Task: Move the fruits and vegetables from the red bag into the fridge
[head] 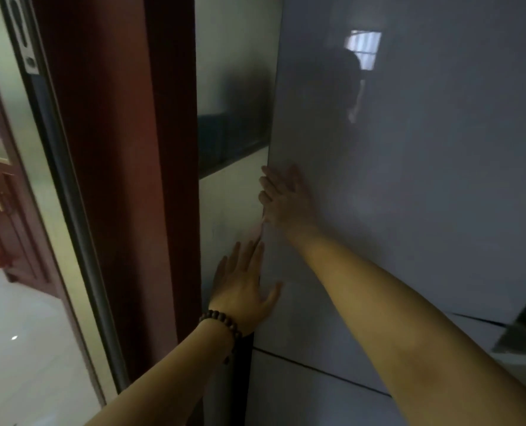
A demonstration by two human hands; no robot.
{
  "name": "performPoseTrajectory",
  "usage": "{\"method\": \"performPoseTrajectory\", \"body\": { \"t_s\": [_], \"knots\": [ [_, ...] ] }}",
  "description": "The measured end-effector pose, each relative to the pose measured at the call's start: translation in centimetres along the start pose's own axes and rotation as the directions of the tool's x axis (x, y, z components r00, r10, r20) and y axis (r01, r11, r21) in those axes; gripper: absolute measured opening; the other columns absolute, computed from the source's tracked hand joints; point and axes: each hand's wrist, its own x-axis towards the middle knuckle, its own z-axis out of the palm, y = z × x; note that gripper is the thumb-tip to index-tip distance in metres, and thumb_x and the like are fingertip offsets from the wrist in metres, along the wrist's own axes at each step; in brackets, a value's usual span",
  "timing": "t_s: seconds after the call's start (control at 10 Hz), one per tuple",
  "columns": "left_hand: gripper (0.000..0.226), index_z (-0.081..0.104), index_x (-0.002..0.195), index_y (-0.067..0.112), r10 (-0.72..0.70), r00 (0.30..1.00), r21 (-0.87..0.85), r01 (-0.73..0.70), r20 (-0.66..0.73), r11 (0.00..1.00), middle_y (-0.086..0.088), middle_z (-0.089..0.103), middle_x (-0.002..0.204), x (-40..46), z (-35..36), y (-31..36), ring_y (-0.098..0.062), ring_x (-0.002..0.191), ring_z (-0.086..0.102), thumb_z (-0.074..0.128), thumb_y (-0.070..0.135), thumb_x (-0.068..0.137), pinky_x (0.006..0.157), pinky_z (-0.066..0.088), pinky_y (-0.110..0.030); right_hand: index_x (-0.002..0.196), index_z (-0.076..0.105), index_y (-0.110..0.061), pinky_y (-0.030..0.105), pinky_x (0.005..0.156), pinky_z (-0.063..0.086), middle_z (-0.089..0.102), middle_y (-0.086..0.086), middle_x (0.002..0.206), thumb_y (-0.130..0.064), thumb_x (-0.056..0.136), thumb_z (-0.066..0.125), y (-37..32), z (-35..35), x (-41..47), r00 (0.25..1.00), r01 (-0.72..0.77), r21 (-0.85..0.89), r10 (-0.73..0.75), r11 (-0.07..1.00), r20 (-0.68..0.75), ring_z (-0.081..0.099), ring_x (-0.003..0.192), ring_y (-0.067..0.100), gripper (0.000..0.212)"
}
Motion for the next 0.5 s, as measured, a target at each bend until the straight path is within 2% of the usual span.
{"method": "performPoseTrajectory", "body": {
  "t_s": [0.1, 0.3, 0.4, 0.5],
  "knots": [
    [0.079, -0.007, 0.149, 0.030, -0.022, 1.000, -0.011, 0.022, 0.020, 1.000, 0.009, -0.007, 0.158, 1.1, 0.7, -0.8, -0.015, 0.144, -0.011, 0.028, 0.065, 0.087, 0.118, -0.002, -0.039, 0.135, 0.046, -0.017, 0.066, 0.107, -0.007, 0.025, 0.005, 0.155, -0.040, 0.087, 0.055, 0.2, 1.8, 1.9, 0.999, -0.038, -0.014, 0.039, 0.999, 0.038, 0.001, 0.146, 0.027, 0.054],
    [0.080, -0.008, 0.149, 0.030, -0.026, 0.999, -0.018, 0.027, 0.046, 0.999, 0.011, -0.010, 0.157, 1.2, 1.4, -2.3, -0.011, 0.142, -0.015, 0.026, 0.068, 0.086, 0.114, -0.009, -0.034, 0.132, 0.047, -0.014, 0.067, 0.108, -0.006, 0.024, 0.008, 0.155, -0.039, 0.088, 0.052, 0.3, 2.4, 2.6, 0.994, -0.078, -0.046, 0.081, 0.996, 0.072, -0.002, 0.146, 0.030, 0.051],
    [0.081, -0.008, 0.149, 0.031, -0.022, 0.999, -0.031, 0.024, 0.047, 0.999, 0.010, -0.009, 0.157, 0.7, 1.6, -2.4, -0.013, 0.143, -0.014, 0.025, 0.068, 0.085, 0.113, -0.008, -0.036, 0.132, 0.047, -0.014, 0.066, 0.110, -0.004, 0.017, 0.009, 0.157, -0.030, 0.090, 0.048, -0.7, 1.8, 2.0, 0.989, -0.129, 0.007, 0.128, 0.992, 0.072, -0.003, 0.146, 0.030, 0.046],
    [0.081, -0.006, 0.149, 0.029, -0.029, 0.999, 0.006, 0.029, 0.043, 1.000, 0.009, -0.006, 0.158, 0.3, 1.2, -2.2, -0.015, 0.144, -0.010, 0.026, 0.067, 0.085, 0.114, -0.004, -0.037, 0.145, 0.031, -0.018, 0.060, 0.110, -0.009, -0.001, 0.008, 0.159, -0.022, 0.096, 0.032, -2.0, 1.5, 0.1, 0.981, -0.117, 0.166, 0.088, 0.979, 0.175, -0.009, 0.146, 0.028, 0.049]
  ]
}}
